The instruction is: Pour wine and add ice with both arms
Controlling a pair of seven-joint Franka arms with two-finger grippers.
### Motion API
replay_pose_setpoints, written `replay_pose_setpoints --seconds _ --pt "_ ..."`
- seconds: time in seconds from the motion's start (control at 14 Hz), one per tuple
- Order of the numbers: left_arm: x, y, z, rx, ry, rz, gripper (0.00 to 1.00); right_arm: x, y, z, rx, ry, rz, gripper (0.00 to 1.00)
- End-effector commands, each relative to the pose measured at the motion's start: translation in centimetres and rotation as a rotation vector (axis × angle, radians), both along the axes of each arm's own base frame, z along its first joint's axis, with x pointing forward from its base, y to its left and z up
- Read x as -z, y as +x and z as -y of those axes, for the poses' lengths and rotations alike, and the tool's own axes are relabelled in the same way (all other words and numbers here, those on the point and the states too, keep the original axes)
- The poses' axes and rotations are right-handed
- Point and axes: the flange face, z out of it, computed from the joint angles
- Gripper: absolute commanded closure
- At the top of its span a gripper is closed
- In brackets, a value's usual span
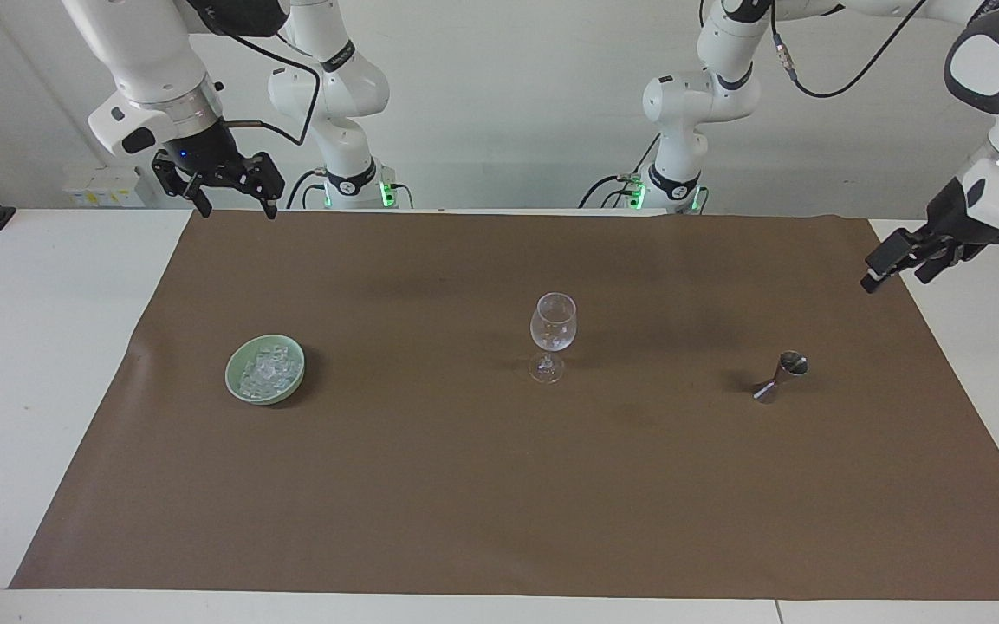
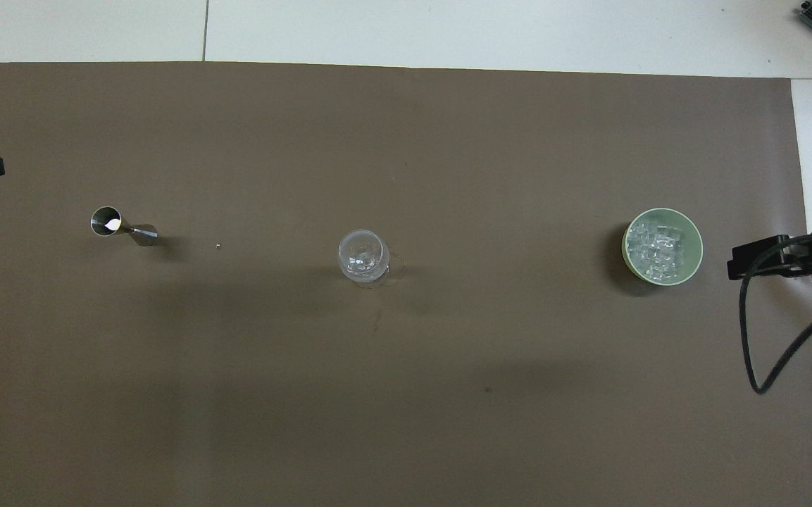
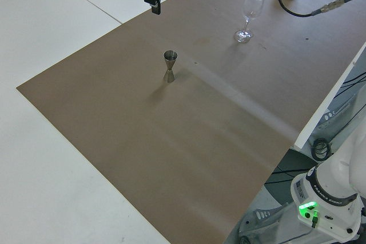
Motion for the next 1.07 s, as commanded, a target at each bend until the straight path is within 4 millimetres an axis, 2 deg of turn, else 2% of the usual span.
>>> replay_pose_setpoints --seconds 0.0,0.07,0.21,0.36,0.57,0.78,0.93,1.0 --pt "1.8 1.5 -1.4 -0.169 -0.113 -0.059 0.00 -0.3 -0.4 0.1 -0.027 0.009 -0.004 0.00" --pt "2.0 1.7 -1.4 -0.238 -0.154 -0.069 0.00 -0.3 -0.4 0.2 -0.025 0.009 -0.004 0.00" --pt "3.7 2.3 -2.9 -0.382 -0.252 -0.117 0.00 -0.3 -0.4 0.1 -0.027 0.009 -0.004 0.00" --pt "5.5 2.5 -2.8 -0.488 -0.285 -0.164 0.00 -0.3 -0.4 0.1 -0.027 0.009 -0.004 0.00" --pt "8.0 2.3 -5.2 -0.745 -0.418 -0.250 0.00 -0.3 -0.4 0.1 -0.027 0.009 -0.004 0.00" --pt "11.8 3.0 -5.6 -0.924 -0.469 -0.357 0.00 -0.3 -0.4 0.2 -0.023 0.009 -0.004 0.00" --pt "14.4 3.3 -8.0 -1.029 -0.545 -0.421 0.00 -0.3 -0.4 0.1 -0.026 0.009 -0.004 0.00" --pt "15.6 3.3 -8.1 -1.066 -0.568 -0.441 0.00 -0.3 -0.4 0.1 -0.027 0.009 -0.004 0.00"
